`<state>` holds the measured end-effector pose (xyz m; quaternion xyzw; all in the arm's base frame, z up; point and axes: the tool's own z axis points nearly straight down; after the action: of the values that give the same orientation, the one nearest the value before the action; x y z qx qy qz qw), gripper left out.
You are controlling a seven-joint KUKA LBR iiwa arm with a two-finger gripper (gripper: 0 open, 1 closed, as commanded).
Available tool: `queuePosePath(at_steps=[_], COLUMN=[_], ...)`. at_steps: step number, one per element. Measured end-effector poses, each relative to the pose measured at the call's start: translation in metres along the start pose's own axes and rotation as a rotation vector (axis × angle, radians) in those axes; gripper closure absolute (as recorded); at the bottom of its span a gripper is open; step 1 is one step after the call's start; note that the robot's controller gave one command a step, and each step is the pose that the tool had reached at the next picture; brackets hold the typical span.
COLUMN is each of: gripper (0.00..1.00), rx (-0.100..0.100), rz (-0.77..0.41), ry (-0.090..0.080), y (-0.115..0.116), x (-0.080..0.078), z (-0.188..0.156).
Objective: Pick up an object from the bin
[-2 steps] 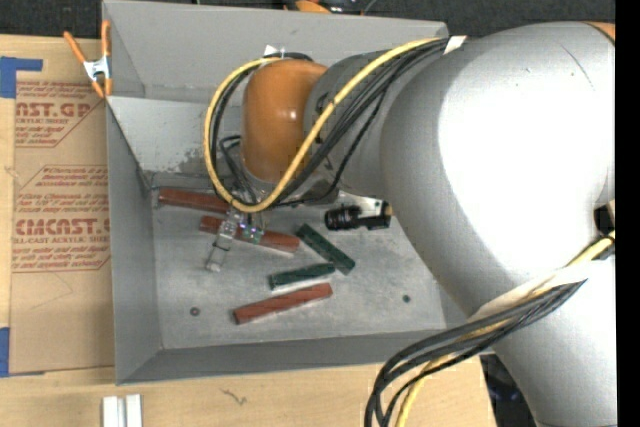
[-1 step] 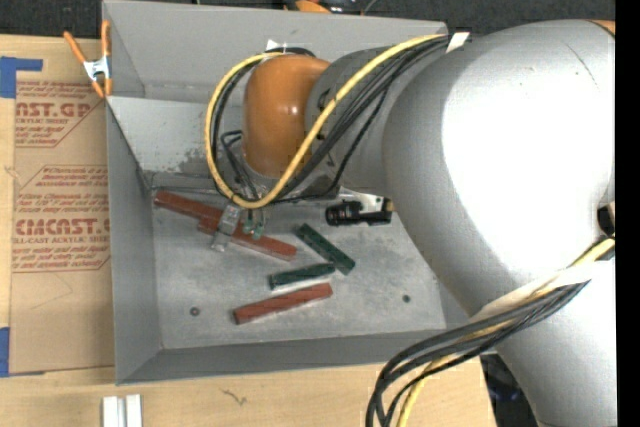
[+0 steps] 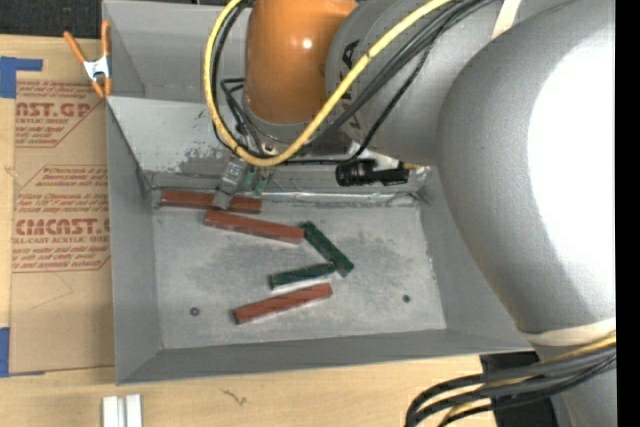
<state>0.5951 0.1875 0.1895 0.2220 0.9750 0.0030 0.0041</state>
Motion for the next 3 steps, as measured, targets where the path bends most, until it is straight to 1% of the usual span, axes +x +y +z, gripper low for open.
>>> queuePosePath(at_steps=[1,2,3], gripper=[0.00,0.00,1.00], rx=[0.007,0.006,0.002], rz=[0.000,-0.149,-0.148], ry=[0.005,0.004,0.001], y=[-0.002,-0.023,-0.022], x=[0.001,0.008,0.007], z=[0.006,0.121,0.117])
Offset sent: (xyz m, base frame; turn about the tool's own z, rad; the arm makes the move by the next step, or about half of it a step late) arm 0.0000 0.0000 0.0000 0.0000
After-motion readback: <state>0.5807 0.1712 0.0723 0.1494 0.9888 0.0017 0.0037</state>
